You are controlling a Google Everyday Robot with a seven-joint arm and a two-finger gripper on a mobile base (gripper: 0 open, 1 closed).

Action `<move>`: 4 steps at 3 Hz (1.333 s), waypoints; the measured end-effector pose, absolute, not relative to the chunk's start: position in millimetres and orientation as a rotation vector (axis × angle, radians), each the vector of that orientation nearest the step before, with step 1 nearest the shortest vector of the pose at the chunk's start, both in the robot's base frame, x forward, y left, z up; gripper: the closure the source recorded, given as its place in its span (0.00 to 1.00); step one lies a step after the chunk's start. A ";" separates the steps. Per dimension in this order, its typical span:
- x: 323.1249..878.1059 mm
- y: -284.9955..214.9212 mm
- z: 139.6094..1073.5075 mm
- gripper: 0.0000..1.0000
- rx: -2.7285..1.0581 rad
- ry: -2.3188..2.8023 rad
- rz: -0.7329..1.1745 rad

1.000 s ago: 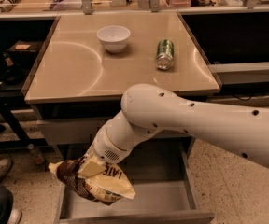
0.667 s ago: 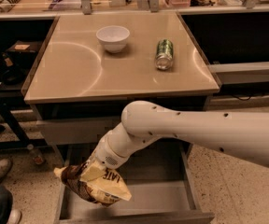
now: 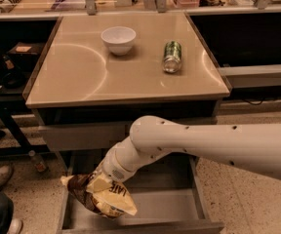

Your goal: Place brown chip bag into middle drawer

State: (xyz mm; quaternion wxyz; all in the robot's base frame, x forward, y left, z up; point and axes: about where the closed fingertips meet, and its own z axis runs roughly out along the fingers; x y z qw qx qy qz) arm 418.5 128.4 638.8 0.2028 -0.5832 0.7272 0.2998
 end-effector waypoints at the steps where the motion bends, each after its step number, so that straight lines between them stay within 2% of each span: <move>1: 429.2 126.1 612.5 1.00 -1.576 2.045 0.816; 4: 447.4 114.6 571.2 1.00 -1.497 2.072 0.805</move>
Offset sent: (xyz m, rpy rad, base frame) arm 0.0353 -0.0137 -0.0625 0.0042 -0.0216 -0.0888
